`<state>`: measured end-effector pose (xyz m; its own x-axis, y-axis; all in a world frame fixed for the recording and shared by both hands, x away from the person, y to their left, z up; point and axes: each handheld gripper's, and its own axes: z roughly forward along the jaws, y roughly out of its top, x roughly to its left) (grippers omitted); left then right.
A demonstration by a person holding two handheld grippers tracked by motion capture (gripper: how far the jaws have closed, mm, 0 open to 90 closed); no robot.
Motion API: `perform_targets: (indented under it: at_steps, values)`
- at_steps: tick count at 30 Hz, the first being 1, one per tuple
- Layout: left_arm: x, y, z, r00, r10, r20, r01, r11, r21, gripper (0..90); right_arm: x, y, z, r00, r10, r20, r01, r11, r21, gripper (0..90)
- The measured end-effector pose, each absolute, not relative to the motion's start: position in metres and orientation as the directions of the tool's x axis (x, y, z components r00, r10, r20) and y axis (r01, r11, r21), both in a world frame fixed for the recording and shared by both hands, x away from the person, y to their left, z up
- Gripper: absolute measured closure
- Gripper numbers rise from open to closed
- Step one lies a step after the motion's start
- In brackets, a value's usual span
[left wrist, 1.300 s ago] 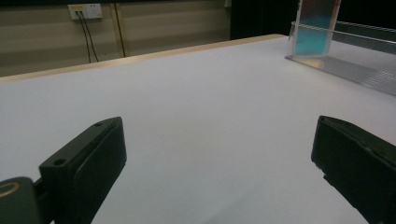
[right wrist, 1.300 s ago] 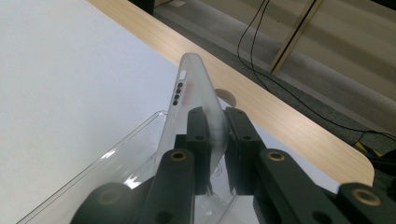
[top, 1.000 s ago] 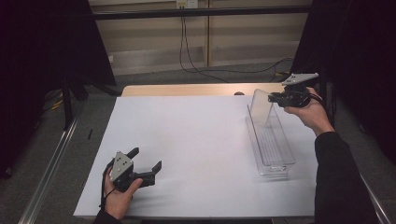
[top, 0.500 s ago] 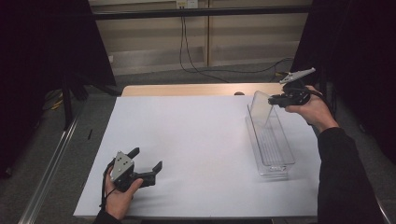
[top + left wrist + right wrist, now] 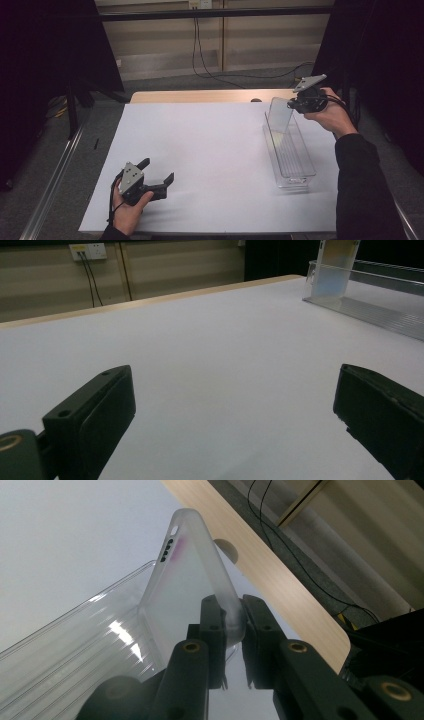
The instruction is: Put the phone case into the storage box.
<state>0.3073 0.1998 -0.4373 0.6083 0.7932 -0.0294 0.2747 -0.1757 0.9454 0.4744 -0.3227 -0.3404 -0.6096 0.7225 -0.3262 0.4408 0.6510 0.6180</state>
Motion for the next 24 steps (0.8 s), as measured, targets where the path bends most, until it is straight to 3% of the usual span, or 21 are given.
perform_targets:
  at_steps: [10,24]
  values:
    - [0.307,0.199,-0.438,0.608,0.793,-0.029,0.274,-0.176,0.945,3.4,0.479,-0.322,-0.344,-0.584,0.708,-0.397,0.418,0.681,0.601,80.3]
    - [0.308,0.199,-0.438,0.609,0.793,-0.024,0.273,-0.181,0.945,3.4,0.488,-0.320,-0.351,-0.572,0.708,-0.414,0.403,0.682,0.610,77.3]
